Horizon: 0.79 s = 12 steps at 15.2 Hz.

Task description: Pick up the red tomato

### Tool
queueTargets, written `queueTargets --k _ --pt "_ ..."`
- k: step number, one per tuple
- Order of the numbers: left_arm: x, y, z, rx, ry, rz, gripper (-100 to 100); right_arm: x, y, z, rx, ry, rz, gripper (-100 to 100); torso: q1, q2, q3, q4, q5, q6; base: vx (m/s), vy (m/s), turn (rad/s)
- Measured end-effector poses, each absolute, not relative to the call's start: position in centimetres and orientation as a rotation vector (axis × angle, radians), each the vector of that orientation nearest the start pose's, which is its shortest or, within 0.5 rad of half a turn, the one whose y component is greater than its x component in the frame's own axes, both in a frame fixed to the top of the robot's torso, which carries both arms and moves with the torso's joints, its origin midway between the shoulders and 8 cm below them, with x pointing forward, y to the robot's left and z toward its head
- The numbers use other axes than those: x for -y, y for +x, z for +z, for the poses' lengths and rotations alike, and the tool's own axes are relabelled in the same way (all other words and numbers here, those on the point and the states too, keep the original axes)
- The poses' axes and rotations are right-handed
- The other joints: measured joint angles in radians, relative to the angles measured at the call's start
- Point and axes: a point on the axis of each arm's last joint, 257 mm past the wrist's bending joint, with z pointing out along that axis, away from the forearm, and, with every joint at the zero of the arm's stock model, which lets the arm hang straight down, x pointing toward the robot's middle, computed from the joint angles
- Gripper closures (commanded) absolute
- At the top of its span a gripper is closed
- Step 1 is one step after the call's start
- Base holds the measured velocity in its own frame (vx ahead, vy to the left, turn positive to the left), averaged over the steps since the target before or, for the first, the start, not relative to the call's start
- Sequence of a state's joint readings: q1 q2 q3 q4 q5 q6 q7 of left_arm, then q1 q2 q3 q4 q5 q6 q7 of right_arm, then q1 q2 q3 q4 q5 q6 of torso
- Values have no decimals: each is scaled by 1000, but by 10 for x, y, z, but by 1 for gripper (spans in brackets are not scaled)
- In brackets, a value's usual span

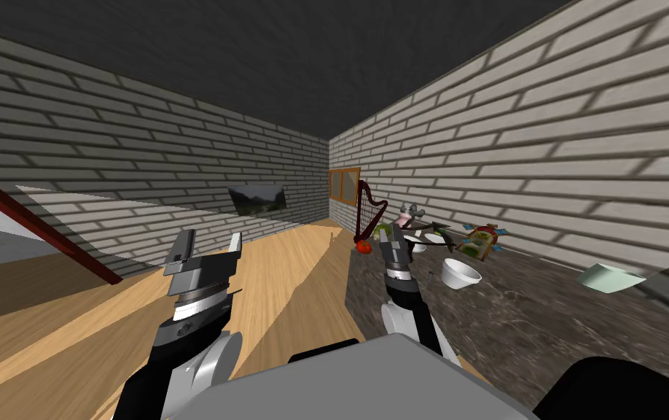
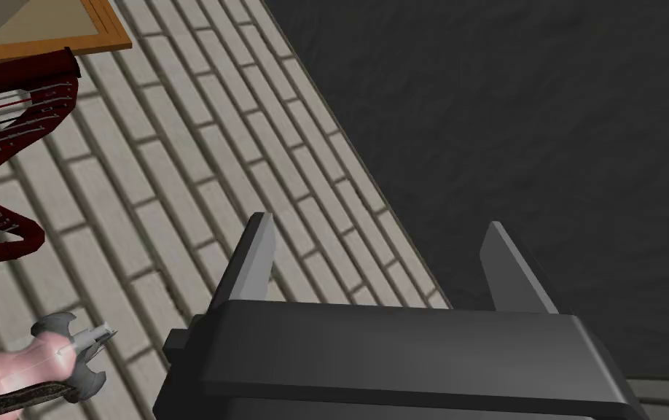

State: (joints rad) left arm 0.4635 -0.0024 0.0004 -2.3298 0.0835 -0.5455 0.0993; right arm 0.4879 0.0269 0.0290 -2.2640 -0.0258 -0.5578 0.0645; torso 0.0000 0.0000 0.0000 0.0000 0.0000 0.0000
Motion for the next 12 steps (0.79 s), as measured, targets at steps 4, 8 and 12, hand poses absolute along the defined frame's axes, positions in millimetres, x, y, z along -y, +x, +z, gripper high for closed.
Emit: queueTargets --k 4,8,12 --pt "-282 325 66 -442 -636 -1489 0 262 344 28 -640 566 1282 -100 -2 0 0 0 0 0 -4 -17 44" --pt "-282 325 66 -442 -636 -1489 0 249 352 18 -742 492 1240 -100 -3 1 0 0 -1 0 -10 -27 68" --pt "-282 325 66 -442 -636 -1489 0 235 364 4 -863 397 1166 -100 -4 1 0 0 -1 0 -13 -42 87"
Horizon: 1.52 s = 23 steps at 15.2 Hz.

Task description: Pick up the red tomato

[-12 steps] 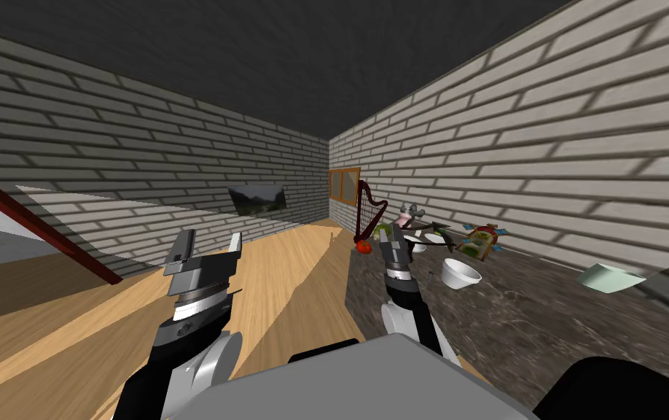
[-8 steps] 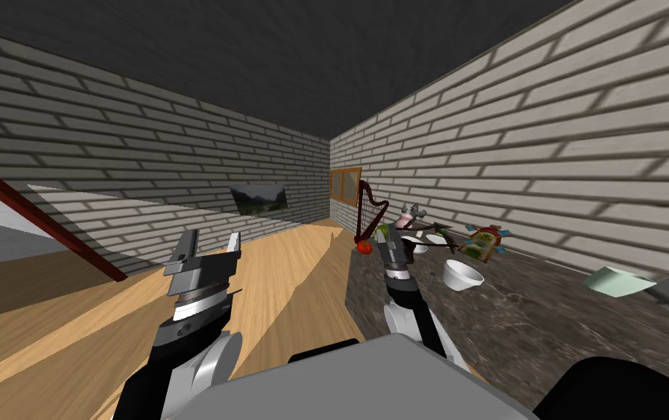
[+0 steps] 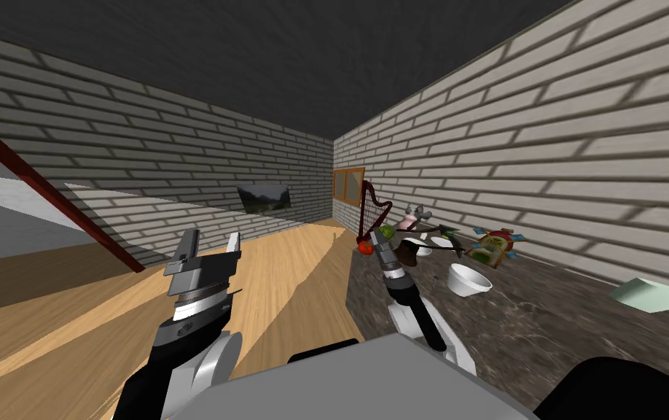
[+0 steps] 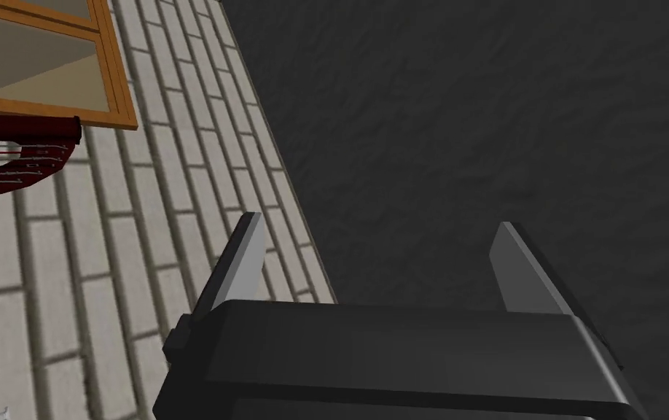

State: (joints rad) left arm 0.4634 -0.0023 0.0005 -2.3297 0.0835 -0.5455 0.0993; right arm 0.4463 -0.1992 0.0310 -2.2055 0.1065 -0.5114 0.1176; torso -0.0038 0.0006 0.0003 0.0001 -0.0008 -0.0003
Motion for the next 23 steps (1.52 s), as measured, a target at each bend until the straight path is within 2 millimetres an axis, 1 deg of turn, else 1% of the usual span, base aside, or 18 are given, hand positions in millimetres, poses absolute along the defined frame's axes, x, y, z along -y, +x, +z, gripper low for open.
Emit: queueTargets --k 4,9,18,22,23 --pt "-282 325 66 -442 -636 -1489 0 222 376 -12 -973 302 1075 -100 -1 0 0 0 0 0 -17 -51 113" --pt "-282 325 66 -442 -636 -1489 0 213 392 -37 -1092 183 944 -100 0 0 0 0 0 0 -15 -43 96" --pt "-282 325 66 -442 -636 -1489 0 210 419 -84 -1264 -27 676 -100 -1 0 0 0 0 0 -22 -52 116" --pt "-282 325 66 -442 -636 -1489 0 218 431 -107 -1328 -127 538 -100 -1 1 0 0 0 0 -28 -53 92" --pt "-282 325 66 -442 -636 -1489 0 218 433 -110 -1335 -143 518 -100 0 0 0 0 0 0 -19 -36 109"
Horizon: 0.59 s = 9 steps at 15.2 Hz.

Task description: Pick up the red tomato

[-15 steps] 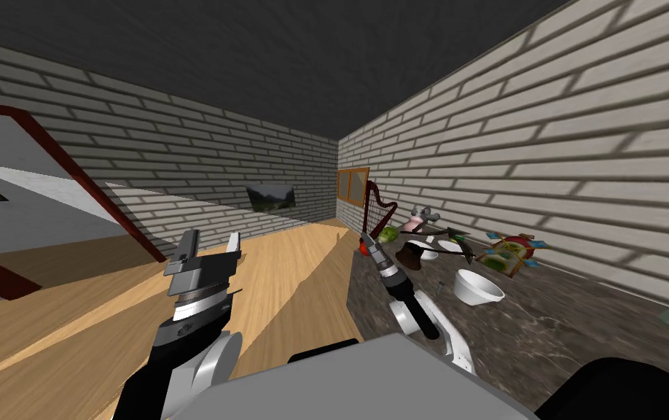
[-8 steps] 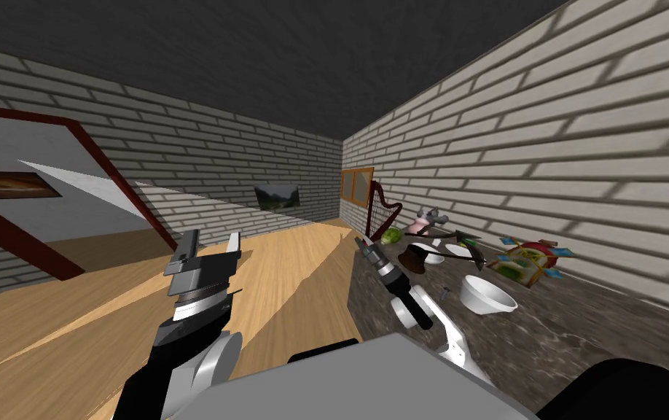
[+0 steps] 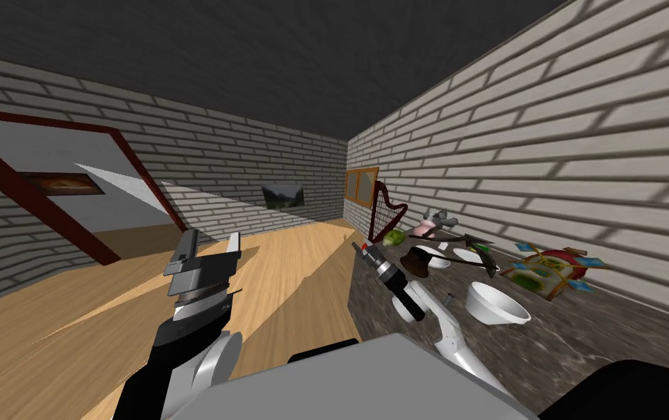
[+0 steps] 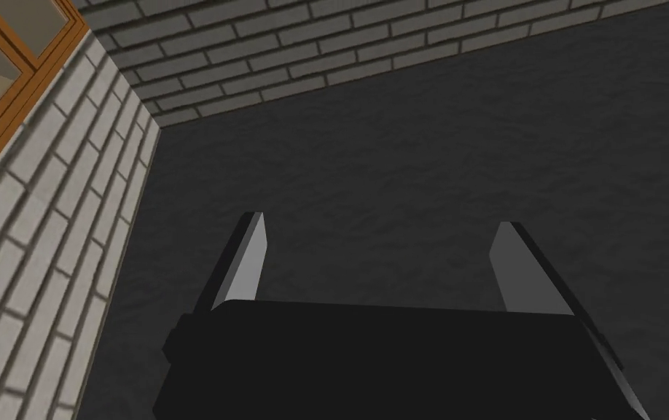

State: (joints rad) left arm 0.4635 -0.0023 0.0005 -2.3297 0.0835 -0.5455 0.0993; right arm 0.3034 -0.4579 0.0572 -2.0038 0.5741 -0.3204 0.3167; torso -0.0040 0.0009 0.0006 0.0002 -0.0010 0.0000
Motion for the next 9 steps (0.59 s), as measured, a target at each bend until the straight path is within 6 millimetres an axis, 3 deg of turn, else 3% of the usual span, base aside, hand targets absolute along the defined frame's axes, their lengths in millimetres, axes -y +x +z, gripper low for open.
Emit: queueTargets --k 9 --pt "-282 325 66 -442 -636 -1489 0 238 456 -151 -1426 -344 226 -100 0 0 0 0 0 0 -26 -47 104"
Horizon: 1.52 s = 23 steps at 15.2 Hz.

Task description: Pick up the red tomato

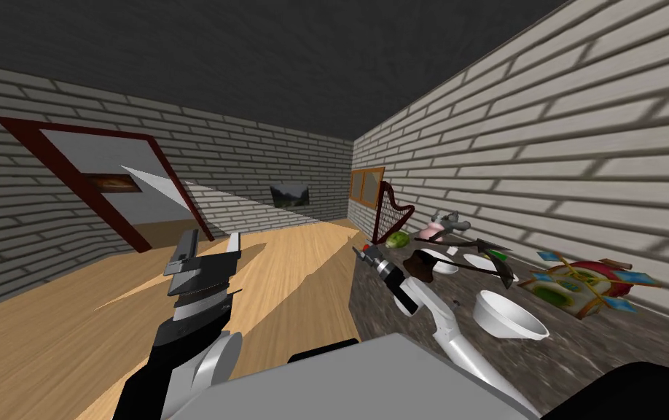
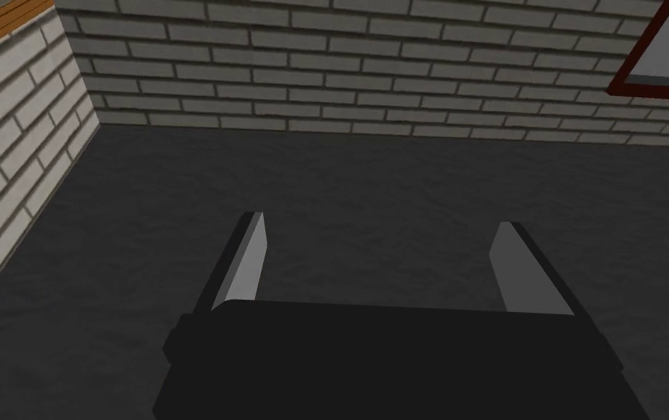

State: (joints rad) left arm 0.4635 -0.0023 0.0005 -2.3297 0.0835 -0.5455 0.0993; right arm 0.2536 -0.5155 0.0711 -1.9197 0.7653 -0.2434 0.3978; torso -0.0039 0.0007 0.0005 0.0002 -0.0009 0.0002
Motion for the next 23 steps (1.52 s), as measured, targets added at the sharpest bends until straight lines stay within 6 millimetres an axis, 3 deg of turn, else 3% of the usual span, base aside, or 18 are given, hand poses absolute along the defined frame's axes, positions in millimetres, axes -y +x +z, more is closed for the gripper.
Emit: queueTargets --k 13,23 --pt "-282 325 66 -442 -636 -1489 0 288 485 -203 -1497 -631 -215 -100 -1 0 0 0 0 0 -29 -51 112" --pt "-282 325 66 -442 -636 -1489 0 327 493 -237 -1515 -830 -500 -100 0 -1 0 0 0 0 -25 -45 93"
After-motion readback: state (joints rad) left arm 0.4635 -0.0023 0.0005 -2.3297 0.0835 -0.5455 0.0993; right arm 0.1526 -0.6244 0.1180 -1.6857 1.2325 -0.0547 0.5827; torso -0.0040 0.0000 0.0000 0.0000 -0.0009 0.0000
